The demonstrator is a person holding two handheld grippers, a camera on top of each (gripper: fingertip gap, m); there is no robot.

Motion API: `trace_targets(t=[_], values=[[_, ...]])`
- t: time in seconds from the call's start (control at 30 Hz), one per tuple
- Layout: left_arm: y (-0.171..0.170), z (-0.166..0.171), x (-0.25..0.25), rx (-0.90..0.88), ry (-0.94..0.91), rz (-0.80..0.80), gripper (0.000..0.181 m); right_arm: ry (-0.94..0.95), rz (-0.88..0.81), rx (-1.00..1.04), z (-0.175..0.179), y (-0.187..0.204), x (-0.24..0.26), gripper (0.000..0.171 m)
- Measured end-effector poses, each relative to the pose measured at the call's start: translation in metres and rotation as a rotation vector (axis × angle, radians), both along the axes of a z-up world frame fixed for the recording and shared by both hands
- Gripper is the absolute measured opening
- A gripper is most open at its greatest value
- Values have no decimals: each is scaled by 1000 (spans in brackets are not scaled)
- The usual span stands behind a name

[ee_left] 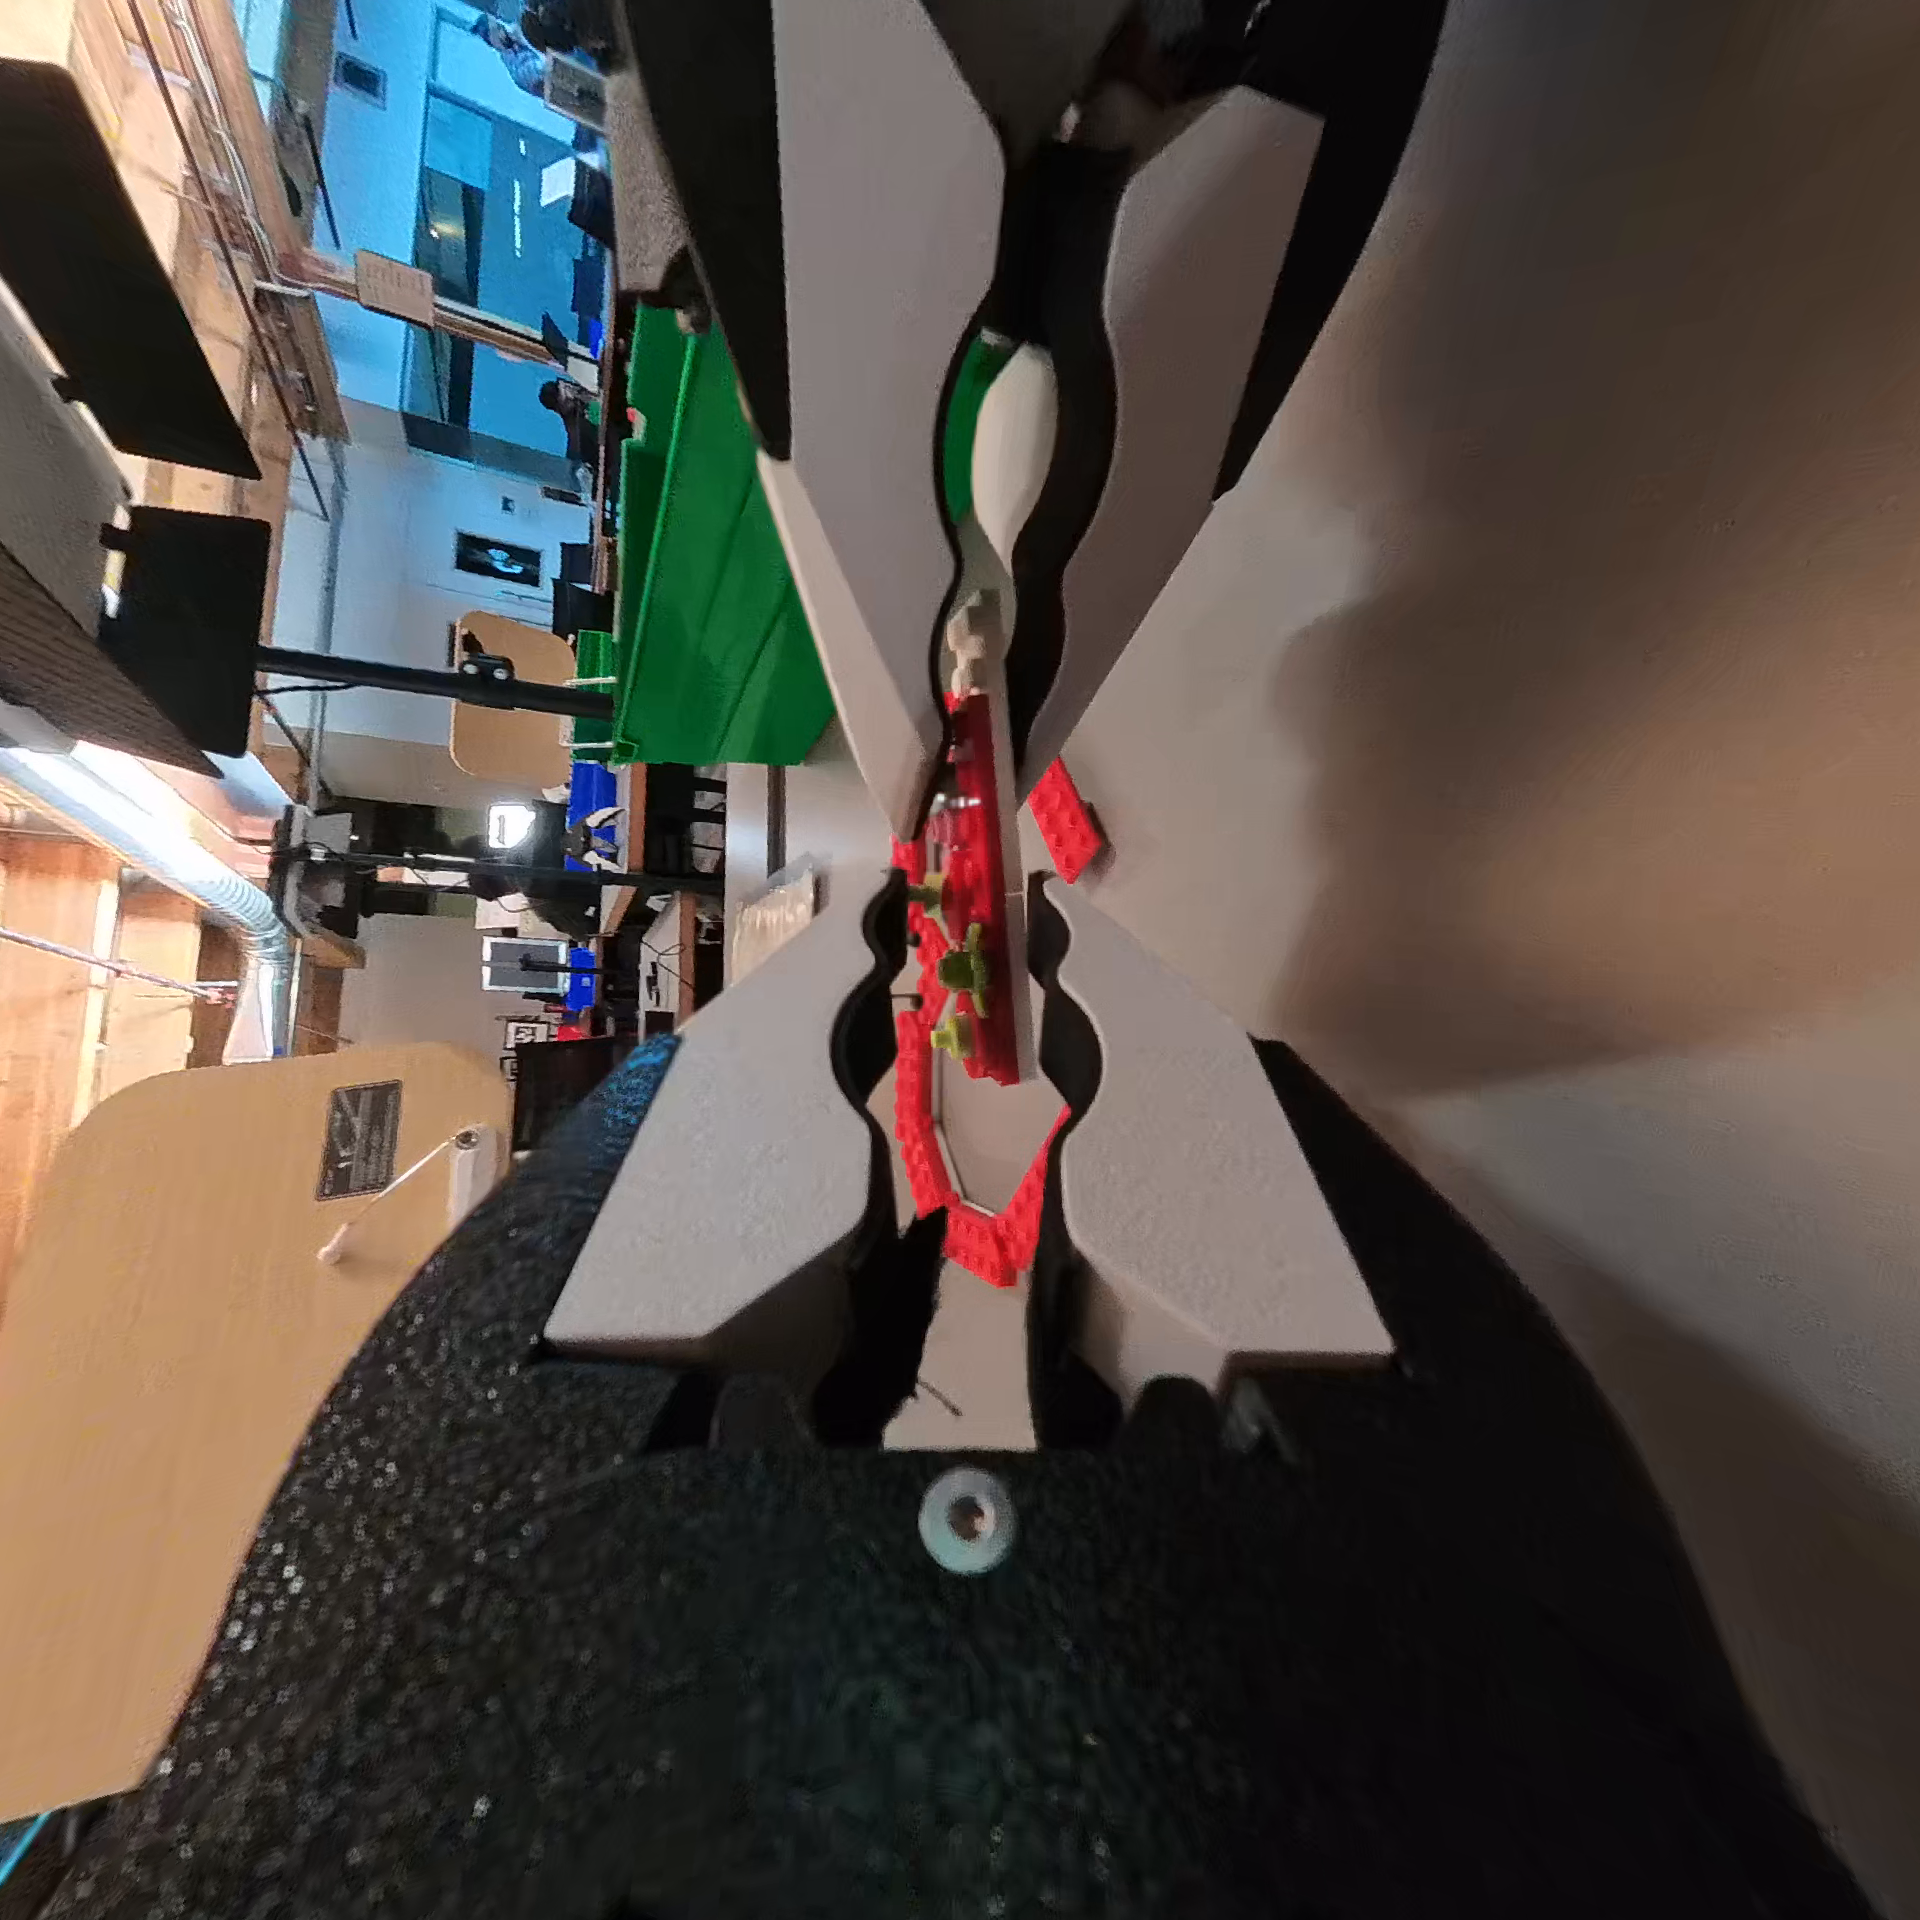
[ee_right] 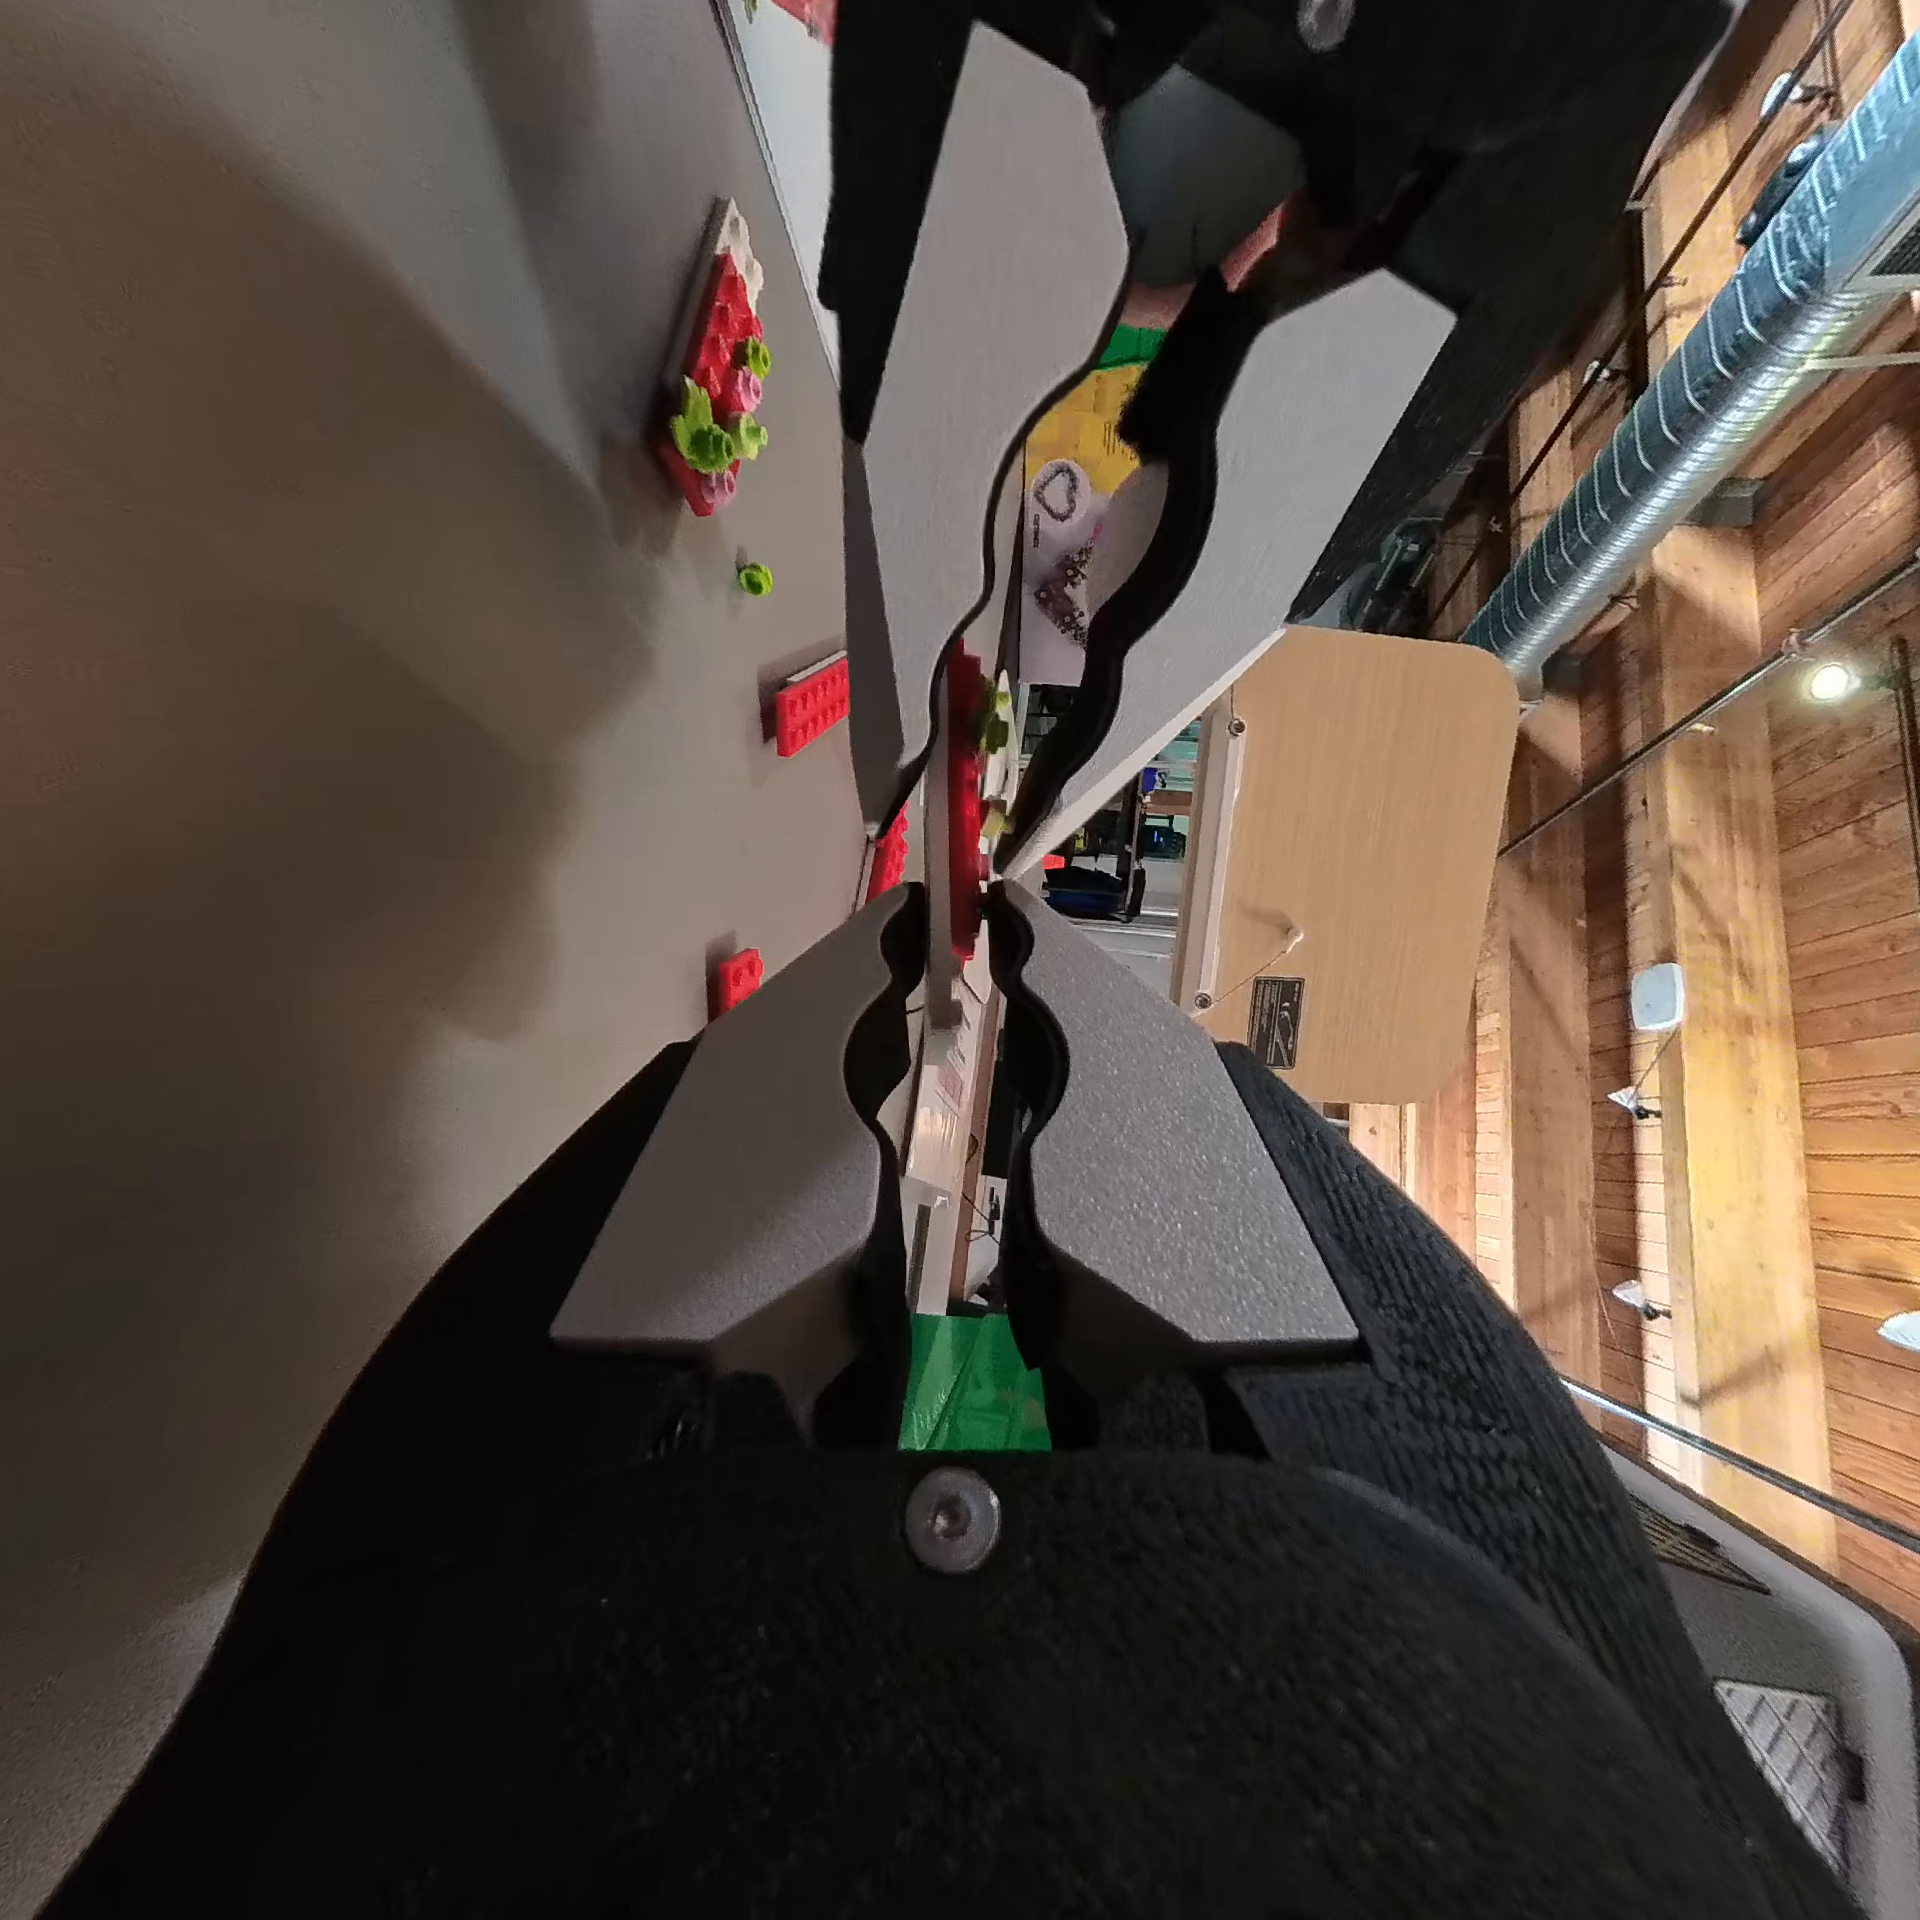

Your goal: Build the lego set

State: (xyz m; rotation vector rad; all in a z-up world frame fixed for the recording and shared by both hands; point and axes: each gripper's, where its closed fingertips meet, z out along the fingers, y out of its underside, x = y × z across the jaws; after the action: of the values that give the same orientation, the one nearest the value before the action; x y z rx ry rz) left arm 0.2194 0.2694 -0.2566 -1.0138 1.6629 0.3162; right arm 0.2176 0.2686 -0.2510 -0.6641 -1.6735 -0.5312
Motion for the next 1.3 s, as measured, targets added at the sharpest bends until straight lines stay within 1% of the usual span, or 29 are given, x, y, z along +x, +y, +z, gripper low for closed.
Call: trace_targets(t=[0.3,0.43,0.63,0.93,1.03,1.07,1.17,1.3], values=[[1,-4,-2,-130,-35,13,19,-1,1,-23,-3,-1,-1,9],[1,-2,-2,-115,-40,3,18,22,7,-63,-2,-2,0,10],[0,-9,-3,-161,-17,-2,15,-26,-1,-35,-8,-2,-2,10],[1,-11,-5,-148,8,10,15,-19,2,-58,-10,-2,-3,10],[-3,-7,-3,-189,-63,0,19,16,14,-91,-7,-3,-3,9],[-4,-5,-5,-231,-96,17,35,17,14,-93,-7,-2,-2,10],[-5,9,-14,-344,-219,73,49,-18,37,-122,-13,-5,2,10],[-7,35,-38,-457,-408,134,51,-102,70,-185,-33,-10,3,10]])
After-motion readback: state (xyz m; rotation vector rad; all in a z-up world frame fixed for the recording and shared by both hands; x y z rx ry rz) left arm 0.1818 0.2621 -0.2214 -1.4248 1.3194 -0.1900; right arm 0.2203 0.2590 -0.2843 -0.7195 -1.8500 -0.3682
